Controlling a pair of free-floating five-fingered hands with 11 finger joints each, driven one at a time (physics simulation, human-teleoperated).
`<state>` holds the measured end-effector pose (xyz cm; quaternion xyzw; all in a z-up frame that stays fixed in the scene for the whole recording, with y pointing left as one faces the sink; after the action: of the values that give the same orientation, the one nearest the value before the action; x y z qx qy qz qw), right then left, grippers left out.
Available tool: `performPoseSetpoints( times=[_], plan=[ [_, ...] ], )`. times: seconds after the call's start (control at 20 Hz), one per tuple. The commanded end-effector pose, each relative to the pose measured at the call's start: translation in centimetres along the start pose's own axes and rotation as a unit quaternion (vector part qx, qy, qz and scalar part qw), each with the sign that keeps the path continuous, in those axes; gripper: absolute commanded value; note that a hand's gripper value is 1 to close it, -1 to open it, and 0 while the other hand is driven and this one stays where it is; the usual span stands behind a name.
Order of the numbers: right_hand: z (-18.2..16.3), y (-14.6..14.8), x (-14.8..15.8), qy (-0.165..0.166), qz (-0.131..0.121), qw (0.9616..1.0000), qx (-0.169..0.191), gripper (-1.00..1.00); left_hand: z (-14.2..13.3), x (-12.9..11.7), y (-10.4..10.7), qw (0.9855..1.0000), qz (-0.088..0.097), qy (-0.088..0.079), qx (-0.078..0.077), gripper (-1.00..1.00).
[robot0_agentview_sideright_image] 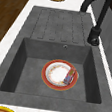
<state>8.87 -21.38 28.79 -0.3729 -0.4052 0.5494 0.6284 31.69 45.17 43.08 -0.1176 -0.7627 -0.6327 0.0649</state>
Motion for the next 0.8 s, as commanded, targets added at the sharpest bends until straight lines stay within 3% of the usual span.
performPoseSetpoints(
  times=[0.0,0.75],
  plan=[
    [0.0,0.0,0.0,0.0,0.0,1.0,0.0,0.0,-2.8,0.6,0.8,0.9998,-0.01,0.0,-0.015,1.0],
    [0.0,0.0,0.0,0.0,0.0,1.0,0.0,0.0,-13.7,3.2,3.4,0.9998,-0.009,0.003,-0.02,1.0]
  ],
)
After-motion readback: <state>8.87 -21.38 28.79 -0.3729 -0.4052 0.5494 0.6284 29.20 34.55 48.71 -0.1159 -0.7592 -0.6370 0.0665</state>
